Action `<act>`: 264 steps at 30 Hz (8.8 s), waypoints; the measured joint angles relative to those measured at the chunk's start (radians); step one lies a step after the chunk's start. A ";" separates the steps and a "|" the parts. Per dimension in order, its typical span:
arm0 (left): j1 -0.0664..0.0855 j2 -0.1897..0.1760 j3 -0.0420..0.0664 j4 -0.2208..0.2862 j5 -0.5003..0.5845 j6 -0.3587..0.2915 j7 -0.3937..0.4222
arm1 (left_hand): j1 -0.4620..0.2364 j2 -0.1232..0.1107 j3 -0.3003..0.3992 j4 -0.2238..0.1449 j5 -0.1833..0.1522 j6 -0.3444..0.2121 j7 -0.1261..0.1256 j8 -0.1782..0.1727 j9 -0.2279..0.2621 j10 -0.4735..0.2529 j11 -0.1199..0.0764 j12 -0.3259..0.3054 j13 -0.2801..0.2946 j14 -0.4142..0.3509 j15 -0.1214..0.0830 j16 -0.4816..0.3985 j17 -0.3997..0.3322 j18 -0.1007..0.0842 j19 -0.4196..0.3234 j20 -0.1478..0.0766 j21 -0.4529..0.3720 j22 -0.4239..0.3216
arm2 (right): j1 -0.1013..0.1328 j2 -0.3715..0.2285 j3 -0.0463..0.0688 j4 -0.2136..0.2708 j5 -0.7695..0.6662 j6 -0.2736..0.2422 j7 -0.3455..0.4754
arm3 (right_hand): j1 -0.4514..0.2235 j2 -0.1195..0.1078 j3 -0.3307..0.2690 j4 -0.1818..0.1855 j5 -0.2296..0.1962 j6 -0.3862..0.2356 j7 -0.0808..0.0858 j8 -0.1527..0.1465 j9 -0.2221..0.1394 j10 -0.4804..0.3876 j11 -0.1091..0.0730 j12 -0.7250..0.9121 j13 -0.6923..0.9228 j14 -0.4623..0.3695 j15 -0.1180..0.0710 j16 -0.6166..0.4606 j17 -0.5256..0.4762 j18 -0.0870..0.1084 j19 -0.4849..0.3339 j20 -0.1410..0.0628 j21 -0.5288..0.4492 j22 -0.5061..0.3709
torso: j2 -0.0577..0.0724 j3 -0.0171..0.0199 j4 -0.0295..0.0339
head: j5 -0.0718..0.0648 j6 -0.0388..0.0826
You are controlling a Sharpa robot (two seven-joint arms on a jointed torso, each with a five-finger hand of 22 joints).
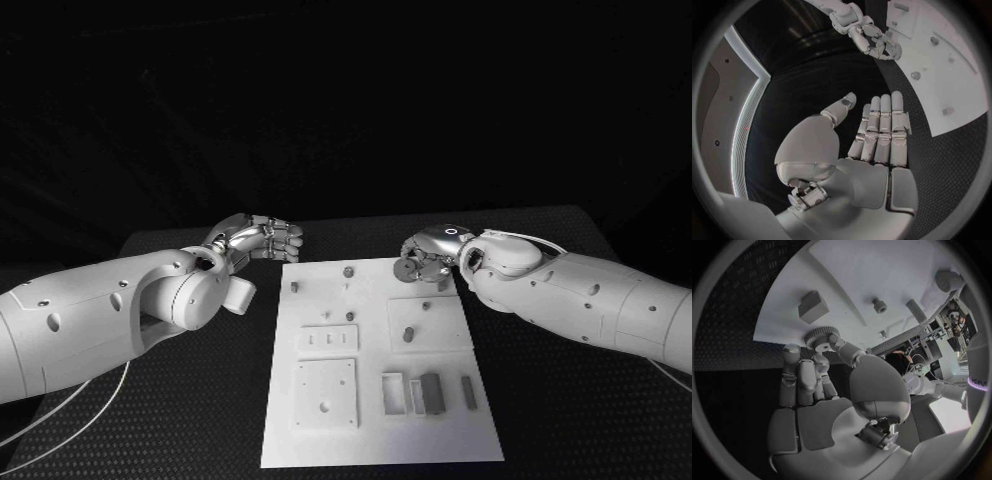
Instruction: Assemble the parts on the task board
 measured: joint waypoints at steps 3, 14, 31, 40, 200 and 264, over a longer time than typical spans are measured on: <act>0.000 0.000 0.000 0.001 0.000 0.000 0.000 | 0.000 0.000 0.000 0.000 0.000 0.000 0.000 0.000 0.000 0.000 0.000 0.000 0.000 0.000 0.000 0.000 0.000 0.004 0.000 0.000 0.000 0.000 | -0.001 0.000 -0.001 0.005 -0.002 -0.006 -0.001 | 0.000 0.000 0.000 0.000 0.000 0.000 0.000 0.000 0.000 0.000 0.000 0.000 -0.001 0.000 0.000 0.000 0.000 0.000 0.000 0.000 0.000 0.000 | 0.000 -0.0004 0.0000 | 0.001 0.000; 0.000 -0.003 0.000 0.002 0.000 0.000 0.000 | 0.000 0.000 0.000 0.000 0.000 0.000 0.000 -0.004 0.000 0.000 0.000 -0.004 0.000 0.000 0.000 0.000 0.001 0.004 0.000 0.000 0.000 0.000 | -0.001 -0.024 0.000 0.112 -0.059 -0.079 -0.046 | 0.000 0.000 0.000 -0.017 0.000 0.006 -0.005 0.005 0.000 0.007 -0.008 0.000 -0.008 0.013 -0.012 0.000 0.017 0.001 0.000 0.000 0.000 0.000 | 0.000 -0.0009 0.0002 | 0.004 0.003; 0.000 -0.009 0.000 0.008 0.000 0.000 0.000 | 0.000 0.000 0.000 0.000 0.000 0.000 0.000 -0.004 0.000 0.000 0.000 -0.004 0.001 0.000 0.000 -0.004 0.004 0.003 -0.004 0.004 0.000 0.001 | 0.005 0.034 -0.015 0.252 -0.277 -0.141 -0.126 | 0.000 0.000 0.001 -0.021 0.000 0.013 -0.013 0.006 0.000 0.018 -0.018 0.000 -0.018 0.029 -0.015 0.000 0.025 0.001 0.010 -0.009 0.000 0.000 | 0.000 -0.0011 -0.0007 | 0.019 0.008; 0.000 -0.006 0.000 0.008 0.000 0.000 0.000 | 0.000 0.000 0.000 0.000 0.000 0.000 0.000 -0.004 0.000 0.000 0.000 -0.003 0.001 0.000 0.000 -0.004 0.004 -0.001 -0.004 0.004 0.000 0.001 | 0.003 0.092 -0.048 0.225 -0.367 -0.150 -0.146 | -0.005 -0.006 0.000 -0.022 0.000 0.018 -0.018 0.003 0.000 0.022 -0.021 0.000 -0.022 0.036 -0.021 0.000 0.026 0.001 0.015 -0.011 0.000 0.000 | 0.000 -0.0012 0.0025 | 0.018 0.011; -0.003 0.002 -0.001 -0.078 -0.020 0.046 0.019 | 0.022 -0.010 0.007 -0.010 0.013 0.002 -0.002 -0.012 0.009 0.004 0.004 -0.024 0.014 0.004 0.003 -0.039 0.042 0.003 -0.004 0.003 -0.012 0.015 | -0.060 -0.175 0.026 0.093 0.266 -0.117 0.135 | 0.030 -0.210 -0.008 0.081 -0.001 -0.001 0.002 -0.101 0.170 -0.004 0.022 0.001 -0.073 -0.056 0.053 -0.034 -0.083 0.000 -0.009 0.016 -0.031 0.000 | -0.022 0.0227 -0.0468 | 0.017 0.022; -0.003 0.000 -0.001 -0.077 -0.021 0.046 0.008 | 0.017 -0.006 0.002 -0.005 0.013 0.002 -0.002 -0.016 0.008 0.004 0.004 -0.027 0.015 0.003 0.003 -0.046 0.048 -0.004 -0.004 0.003 -0.016 0.017 | -0.109 -0.114 0.026 0.040 0.264 -0.138 0.086 | 0.033 -0.154 -0.030 0.092 -0.001 0.010 -0.009 -0.017 0.242 -0.004 0.021 0.015 -0.092 -0.033 0.000 -0.030 -0.060 0.002 0.002 0.009 -0.021 0.000 | -0.021 0.0204 -0.0474 | 0.022 -0.003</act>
